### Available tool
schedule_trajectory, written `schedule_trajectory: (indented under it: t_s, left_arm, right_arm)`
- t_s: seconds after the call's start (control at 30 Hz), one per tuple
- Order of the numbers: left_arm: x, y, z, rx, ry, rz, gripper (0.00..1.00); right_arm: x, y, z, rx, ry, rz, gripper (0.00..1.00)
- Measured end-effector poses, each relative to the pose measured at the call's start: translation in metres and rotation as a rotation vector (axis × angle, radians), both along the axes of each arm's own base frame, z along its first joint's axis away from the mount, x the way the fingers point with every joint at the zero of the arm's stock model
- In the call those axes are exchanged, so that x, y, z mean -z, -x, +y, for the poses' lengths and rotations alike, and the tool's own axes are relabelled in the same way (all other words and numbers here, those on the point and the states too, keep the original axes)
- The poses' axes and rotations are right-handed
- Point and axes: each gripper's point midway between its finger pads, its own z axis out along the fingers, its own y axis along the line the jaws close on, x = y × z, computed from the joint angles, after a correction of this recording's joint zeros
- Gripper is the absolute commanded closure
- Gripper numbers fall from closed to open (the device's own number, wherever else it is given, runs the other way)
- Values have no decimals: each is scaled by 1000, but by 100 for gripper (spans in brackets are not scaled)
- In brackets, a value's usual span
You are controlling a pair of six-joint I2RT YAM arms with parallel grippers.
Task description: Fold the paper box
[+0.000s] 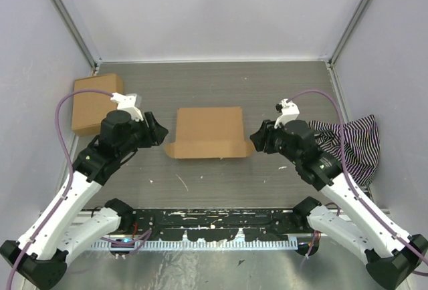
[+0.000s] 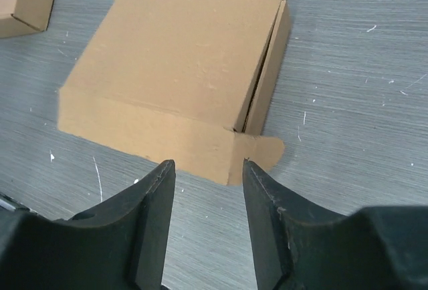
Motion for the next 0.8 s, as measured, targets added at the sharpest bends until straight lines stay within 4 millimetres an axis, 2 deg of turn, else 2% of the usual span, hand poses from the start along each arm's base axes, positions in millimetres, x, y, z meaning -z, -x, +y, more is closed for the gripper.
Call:
schedule_trajectory:
  t_s: [0.1,0.17,0.33,0.5,0.63,0.7,0.8]
  left_arm:
    - [1,0,0,-11,9,7,36]
    - [10,-4,-1,-19,-8,31,35]
    - [61,-30,-7,-54,-106,153,35]
    - [119,-50,-12,-75,-202,277,35]
    - [155,-62,-18,-71,-248,344,36]
    - [165,-65,-21,-66,-256,359,37]
    - [164,-79,-30,-57,-249,344,39]
  right_arm:
    - [1,2,-2,10,-6,14,41]
    - [8,-1,-1,19,6,36,39]
    - [48,-23,5,69,94,152,40]
    - [106,-47,15,93,210,292,42]
    - [128,-64,25,98,248,336,44]
    - [136,-73,30,98,256,348,46]
    - [141,-85,39,94,254,352,47]
